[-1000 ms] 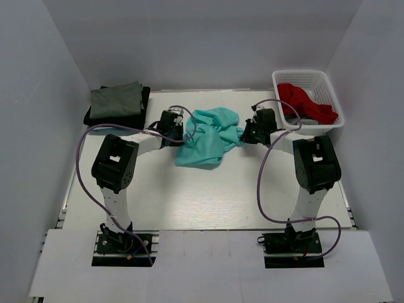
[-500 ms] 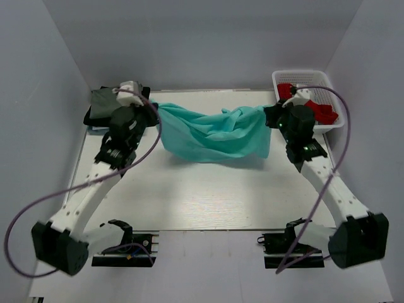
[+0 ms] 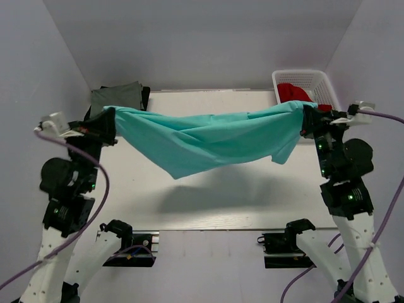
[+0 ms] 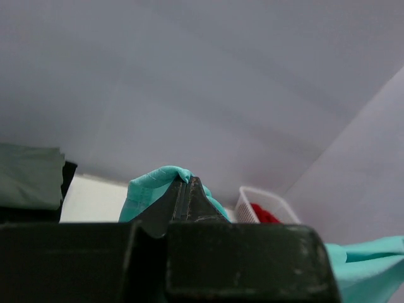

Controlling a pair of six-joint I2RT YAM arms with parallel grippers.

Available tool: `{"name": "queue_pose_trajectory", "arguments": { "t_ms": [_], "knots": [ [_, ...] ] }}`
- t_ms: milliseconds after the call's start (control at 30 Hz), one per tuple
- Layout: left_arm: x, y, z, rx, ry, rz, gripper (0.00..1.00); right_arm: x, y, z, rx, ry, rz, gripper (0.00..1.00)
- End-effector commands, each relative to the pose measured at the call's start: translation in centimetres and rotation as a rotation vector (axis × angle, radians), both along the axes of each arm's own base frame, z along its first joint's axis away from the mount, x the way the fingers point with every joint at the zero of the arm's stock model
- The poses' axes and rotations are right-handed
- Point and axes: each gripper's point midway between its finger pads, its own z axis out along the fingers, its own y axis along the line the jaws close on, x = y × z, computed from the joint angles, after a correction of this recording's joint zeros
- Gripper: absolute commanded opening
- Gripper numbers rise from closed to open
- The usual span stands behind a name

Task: Fold and stack the t-shirts
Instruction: Flatten out the tshirt

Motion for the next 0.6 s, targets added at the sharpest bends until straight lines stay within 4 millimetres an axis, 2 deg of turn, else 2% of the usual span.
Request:
{"name": "queue_pose_trajectory", "arguments": {
  "t_ms": [0, 67, 133, 167, 200, 233, 267, 300, 333, 367, 433, 467, 500, 533, 567],
  "knots": [
    [-2.3, 1.0, 1.9, -0.031, -0.036, -0.001, 0.0, -2.3, -0.5, 1.6, -0.019, -0.035, 0.009, 0.0],
    [-2.5, 1.4, 2.1, -0.037, -0.035, 0.017, 0.0, -1.9, -0.3, 0.8, -0.024, -0.004, 0.015, 0.0],
    [-0.7, 1.1, 0.9, -0.022, 0.021, 0.038, 0.0, -1.4, -0.1, 0.3, -0.017, 0.013, 0.018, 0.0],
    [0.1, 1.0, 0.4, -0.017, 0.042, 0.048, 0.0, -0.2, 0.5, -1.4, -0.021, 0.062, 0.033, 0.0],
    [1.3, 0.6, -0.8, -0.001, 0.08, 0.049, 0.0, 0.3, 0.9, -2.2, -0.02, 0.081, 0.042, 0.0],
    [3.4, 0.3, -2.7, 0.01, 0.154, 0.079, 0.0, 1.0, 1.7, -3.4, -0.007, 0.107, 0.075, 0.0],
    [4.7, 0.1, -4.1, 0.026, 0.199, 0.095, 0.0, 2.7, 2.2, -5.3, -0.005, 0.169, 0.076, 0.0],
    [6.2, -0.1, -6.2, 0.046, 0.256, 0.117, 0.0, 3.6, 2.5, -8.0, 0.001, 0.229, 0.077, 0.0],
    [7.6, 0.4, -7.7, 0.038, 0.298, 0.175, 0.0, 5.1, 2.9, -9.6, 0.016, 0.266, 0.071, 0.0],
    [10.3, -0.2, -11.1, 0.069, 0.39, 0.207, 0.0, 5.9, 2.9, -10.8, 0.019, 0.295, 0.059, 0.0],
    [13.2, 0.7, -15.5, 0.099, 0.502, 0.316, 0.0, 9.0, 3.1, -16.5, 0.011, 0.437, 0.023, 0.0],
    [14.7, 0.5, -17.8, 0.127, 0.557, 0.328, 0.0, 9.8, 3.1, -17.7, 0.017, 0.469, 0.011, 0.0],
    [17.3, -0.5, -21.6, 0.169, 0.654, 0.334, 0.0, 11.5, 3.7, -22.2, -0.001, 0.586, 0.008, 0.0],
    [18.6, -0.6, -23.6, 0.19, 0.701, 0.339, 0.0, 12.6, 3.4, -22.7, 0.009, 0.585, -0.002, 0.0],
    [19.7, -0.7, -25.6, 0.212, 0.754, 0.336, 0.0, 13.5, 4.1, -23.2, 0.02, 0.602, 0.027, 0.03]
  ]
}}
